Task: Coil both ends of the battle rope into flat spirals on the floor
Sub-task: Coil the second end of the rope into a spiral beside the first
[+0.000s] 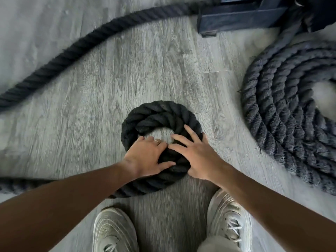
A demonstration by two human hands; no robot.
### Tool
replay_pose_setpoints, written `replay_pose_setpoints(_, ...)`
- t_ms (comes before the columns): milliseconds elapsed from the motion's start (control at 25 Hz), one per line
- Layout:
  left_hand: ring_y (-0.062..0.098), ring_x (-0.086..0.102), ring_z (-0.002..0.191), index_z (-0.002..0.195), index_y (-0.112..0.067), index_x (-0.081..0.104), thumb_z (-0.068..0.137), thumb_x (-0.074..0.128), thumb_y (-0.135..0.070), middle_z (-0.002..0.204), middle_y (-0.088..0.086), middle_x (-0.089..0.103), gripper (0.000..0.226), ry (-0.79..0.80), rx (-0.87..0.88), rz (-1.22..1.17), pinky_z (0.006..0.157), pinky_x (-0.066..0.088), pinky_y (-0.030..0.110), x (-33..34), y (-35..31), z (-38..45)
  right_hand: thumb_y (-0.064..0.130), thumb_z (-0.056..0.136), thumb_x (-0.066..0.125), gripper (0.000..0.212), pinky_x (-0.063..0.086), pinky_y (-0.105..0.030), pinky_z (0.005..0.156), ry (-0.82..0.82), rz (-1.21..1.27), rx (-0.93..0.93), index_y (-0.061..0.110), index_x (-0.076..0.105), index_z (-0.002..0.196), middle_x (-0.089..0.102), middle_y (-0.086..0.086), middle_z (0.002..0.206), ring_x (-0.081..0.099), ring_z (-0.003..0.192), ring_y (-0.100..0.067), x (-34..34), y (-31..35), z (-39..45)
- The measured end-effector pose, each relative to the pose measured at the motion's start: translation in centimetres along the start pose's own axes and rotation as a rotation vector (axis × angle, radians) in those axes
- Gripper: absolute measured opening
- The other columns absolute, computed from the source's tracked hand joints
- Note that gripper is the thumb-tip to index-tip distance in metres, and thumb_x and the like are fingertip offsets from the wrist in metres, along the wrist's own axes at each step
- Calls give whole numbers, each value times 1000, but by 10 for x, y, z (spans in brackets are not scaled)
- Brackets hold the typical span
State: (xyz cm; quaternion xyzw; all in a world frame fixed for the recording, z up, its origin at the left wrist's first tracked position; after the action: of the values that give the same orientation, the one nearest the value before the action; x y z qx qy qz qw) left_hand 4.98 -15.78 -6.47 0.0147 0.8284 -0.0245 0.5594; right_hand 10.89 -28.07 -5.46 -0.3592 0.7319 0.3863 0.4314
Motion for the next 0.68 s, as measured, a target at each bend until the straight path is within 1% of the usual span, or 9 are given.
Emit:
replay_pose_setpoints(120,17,51,112,130,-29,52,79,20,-89,119,-5,61,85,97,161,-52,103,35,38,-4,21,2,15,69,85,99,20,-72,113,14,39,-33,41,34,151,14,13,166,-8,155,-30,2,-8,5)
replay_pose_setpoints(200,20,44,123,136,-23,52,81,21,-88,130,0,59,91,87,377,125,113,25,41,-7,42,-8,13,69,84,99,16,-71,115,29,60,-65,45,36,149,14,17,164,-9,155,-26,3,-13,8)
replay_pose_setpoints(240,23,39,135,140,-22,52,83,20,-85,135,1,58,91,70,463,247,119,15,48,-7,53,-14,12,69,83,98,14,-69,117,46,68,-88,47,36,148,13,19,164,-10,154,-24,1,-18,10)
replay_pose_setpoints(320,22,19,151,148,-24,43,92,14,-77,146,-1,52,82,91,491,398,120,-4,59,-3,73,-19,9,73,80,96,12,-63,121,97,50,-150,50,36,148,13,21,163,-10,154,-19,-11,-33,16)
replay_pose_setpoints(400,19,7,153,154,-25,26,96,7,-71,155,-2,41,76,147,393,400,119,-9,58,8,81,-15,1,78,75,95,15,-58,122,150,-27,-196,52,35,148,11,23,164,-9,154,-18,-28,-47,24)
replay_pose_setpoints(440,20,9,153,155,-24,20,96,4,-69,156,-1,38,76,156,347,394,119,-4,58,12,78,-14,0,80,75,94,15,-58,122,161,-70,-193,52,36,147,10,23,165,-8,155,-18,-36,-50,28)
replay_pose_setpoints(520,23,23,148,154,-21,22,96,-1,-67,151,2,43,78,146,298,411,116,15,60,17,70,-15,2,77,80,94,6,-63,122,144,-123,-115,46,36,148,2,16,168,-11,155,-23,-40,-43,33)
replay_pose_setpoints(600,25,40,132,147,-19,36,96,2,-68,137,3,53,79,67,280,415,99,36,57,14,58,-20,10,70,85,104,-1,-69,119,119,-132,-16,34,28,154,-8,4,169,-17,153,-32,-27,-22,30)
replay_pose_setpoints(680,24,47,109,130,-17,50,98,12,-67,118,3,59,71,-56,214,367,80,41,50,4,40,-22,14,67,84,115,-2,-71,118,108,-94,36,24,15,158,-8,-1,168,-22,151,-37,-9,2,20)
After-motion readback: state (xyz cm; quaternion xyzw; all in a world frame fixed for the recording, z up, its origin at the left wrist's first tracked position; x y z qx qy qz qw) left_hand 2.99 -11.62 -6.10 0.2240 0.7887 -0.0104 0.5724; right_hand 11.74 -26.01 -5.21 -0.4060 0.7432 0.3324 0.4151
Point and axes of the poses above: each hand's wrist, its own z-axis towards the middle knuckle, its own x-axis out of the palm, y = z × x, the point moved 7 cm from there along z, towards the middle knuckle
